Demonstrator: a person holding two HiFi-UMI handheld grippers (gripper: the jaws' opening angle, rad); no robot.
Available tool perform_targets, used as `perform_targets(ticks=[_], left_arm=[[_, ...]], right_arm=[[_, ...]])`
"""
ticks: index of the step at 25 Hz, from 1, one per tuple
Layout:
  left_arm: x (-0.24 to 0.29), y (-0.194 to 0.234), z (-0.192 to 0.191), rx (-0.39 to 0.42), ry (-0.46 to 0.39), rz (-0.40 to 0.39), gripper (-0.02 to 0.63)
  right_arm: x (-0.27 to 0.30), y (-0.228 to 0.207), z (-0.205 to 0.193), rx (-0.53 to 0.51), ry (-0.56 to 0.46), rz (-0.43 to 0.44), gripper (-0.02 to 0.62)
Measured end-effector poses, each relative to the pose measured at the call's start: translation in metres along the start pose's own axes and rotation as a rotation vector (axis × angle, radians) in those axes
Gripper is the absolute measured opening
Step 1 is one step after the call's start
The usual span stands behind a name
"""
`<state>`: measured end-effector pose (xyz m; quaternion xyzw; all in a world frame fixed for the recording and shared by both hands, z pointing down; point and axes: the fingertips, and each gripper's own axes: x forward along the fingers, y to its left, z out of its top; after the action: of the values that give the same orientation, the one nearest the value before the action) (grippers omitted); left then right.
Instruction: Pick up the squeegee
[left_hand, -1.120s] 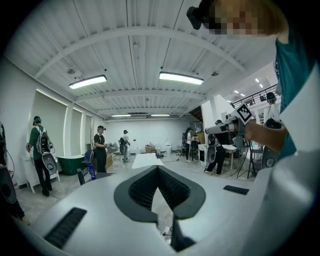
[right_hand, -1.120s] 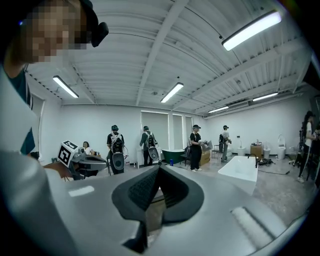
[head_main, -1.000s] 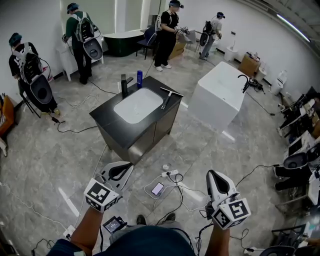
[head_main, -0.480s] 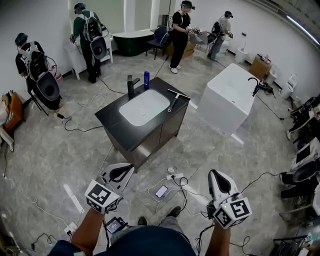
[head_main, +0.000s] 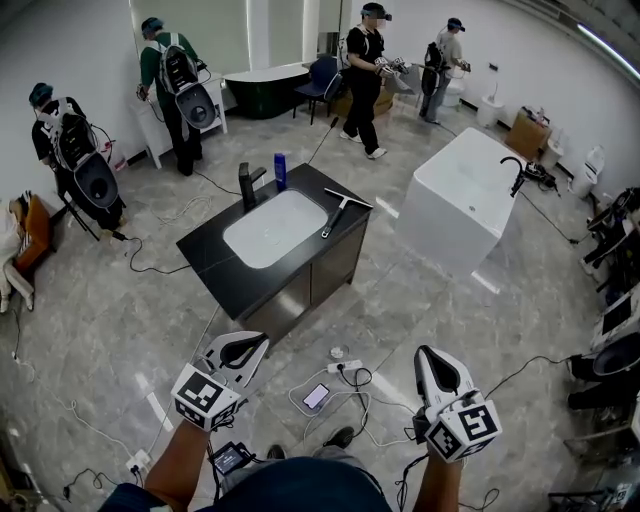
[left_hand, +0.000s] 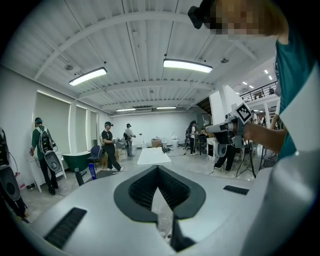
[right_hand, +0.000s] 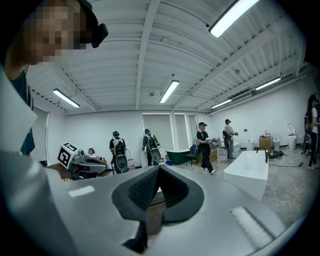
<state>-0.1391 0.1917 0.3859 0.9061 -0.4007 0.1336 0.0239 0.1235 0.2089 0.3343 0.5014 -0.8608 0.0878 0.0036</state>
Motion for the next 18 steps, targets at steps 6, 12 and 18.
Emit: perform_targets(ticks=[6,12,18], left_arm=[[0.053,-0.002,0.021,0.014,0.018,0.035,0.006],[0.09,-0.016,0.038,0.038,0.034,0.056,0.006],[0.117,-0.006,0.046,0.049,0.027,0.056,0.006]], right_arm=[[0.023,-0.057,0.009,0.019,-0.015,0.047,0.009],[0.031,-0.098,0.012,0.039,-0.026,0.083,0.009],[0.045,-0.118,0.013,0.041,-0.022,0.084,0.009]])
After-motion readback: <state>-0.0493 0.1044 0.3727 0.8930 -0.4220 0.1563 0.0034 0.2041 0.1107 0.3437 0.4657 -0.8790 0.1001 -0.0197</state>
